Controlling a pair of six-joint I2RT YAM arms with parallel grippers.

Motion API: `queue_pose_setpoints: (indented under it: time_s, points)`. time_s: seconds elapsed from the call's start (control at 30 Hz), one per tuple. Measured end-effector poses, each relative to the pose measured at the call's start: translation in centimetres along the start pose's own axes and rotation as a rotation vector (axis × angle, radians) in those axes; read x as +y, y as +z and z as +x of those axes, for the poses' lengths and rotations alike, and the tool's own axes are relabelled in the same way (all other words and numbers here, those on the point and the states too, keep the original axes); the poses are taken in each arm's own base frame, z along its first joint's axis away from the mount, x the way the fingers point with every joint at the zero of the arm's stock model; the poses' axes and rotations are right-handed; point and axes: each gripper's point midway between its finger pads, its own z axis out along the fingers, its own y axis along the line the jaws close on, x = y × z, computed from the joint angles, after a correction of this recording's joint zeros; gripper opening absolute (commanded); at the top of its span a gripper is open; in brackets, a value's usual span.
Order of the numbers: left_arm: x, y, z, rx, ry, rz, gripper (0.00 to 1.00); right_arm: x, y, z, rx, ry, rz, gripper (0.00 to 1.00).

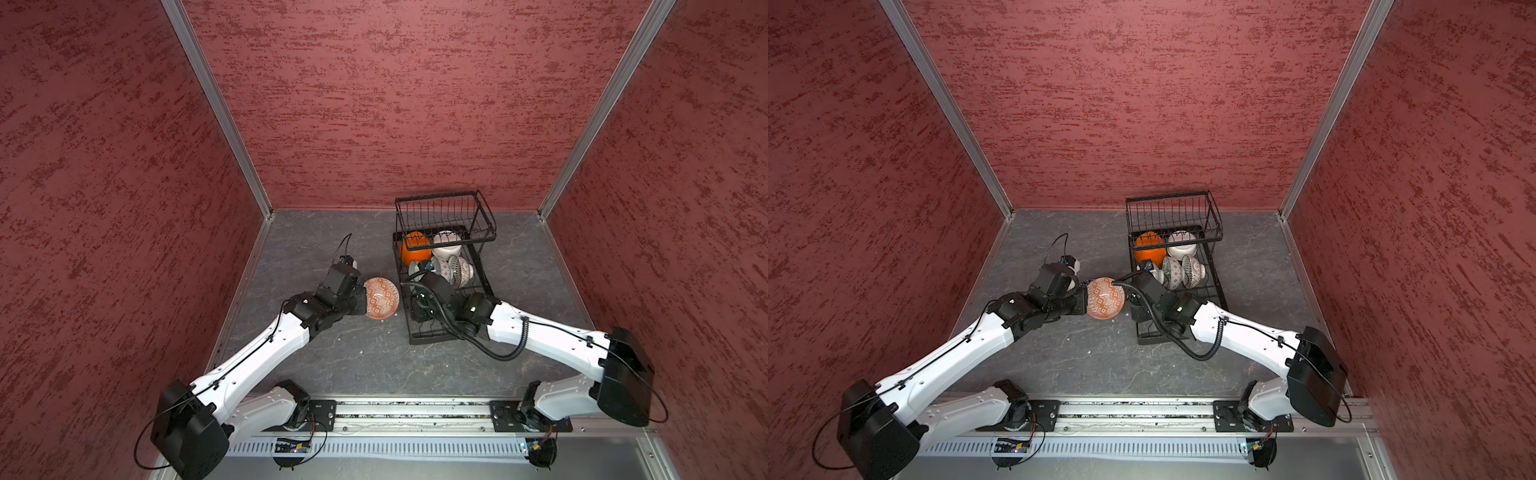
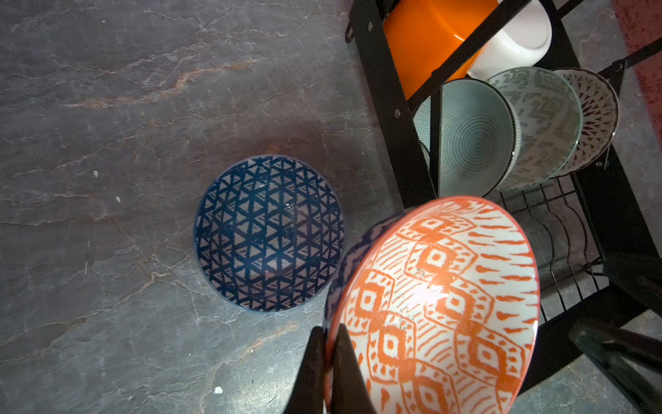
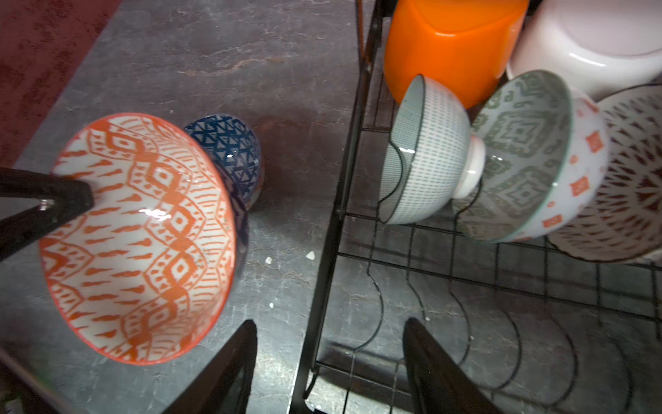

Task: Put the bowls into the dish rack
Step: 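Lift the orange-white bowl toward the rack with the left gripper while the right approaches, then grasp the orange-white bowl rim with the right gripper while the left opens and draws back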

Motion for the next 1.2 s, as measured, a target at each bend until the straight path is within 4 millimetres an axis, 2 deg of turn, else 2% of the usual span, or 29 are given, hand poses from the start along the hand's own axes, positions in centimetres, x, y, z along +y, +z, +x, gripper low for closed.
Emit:
queue_pose_setpoints:
  time_s: [0.23,0.37,0.53,0.97,1.2]
  points:
    - [-1.0,0.0,0.6,0.004,0.017,0.005,0.0,2.2,-0.1,-0.8,-0.008,0.001,-0.083,0.58]
    - [-1.4,0.2,1.0,0.014,0.023,0.008,0.0,2.9,0.8,-1.0,-0.001,-0.004,-0.082,0.52]
    - [-1.7,0.5,1.4,0.032,0.03,0.003,0.0,2.4,2.3,-0.2,0.025,-0.01,-0.038,0.46]
    - [-2.5,0.7,1.8,0.048,0.042,0.005,0.0,1.8,3.1,-0.1,0.02,-0.014,0.007,0.39]
    - [-2.7,0.6,1.6,0.042,0.036,0.01,0.0,1.5,3.6,0.1,0.024,-0.016,0.027,0.23]
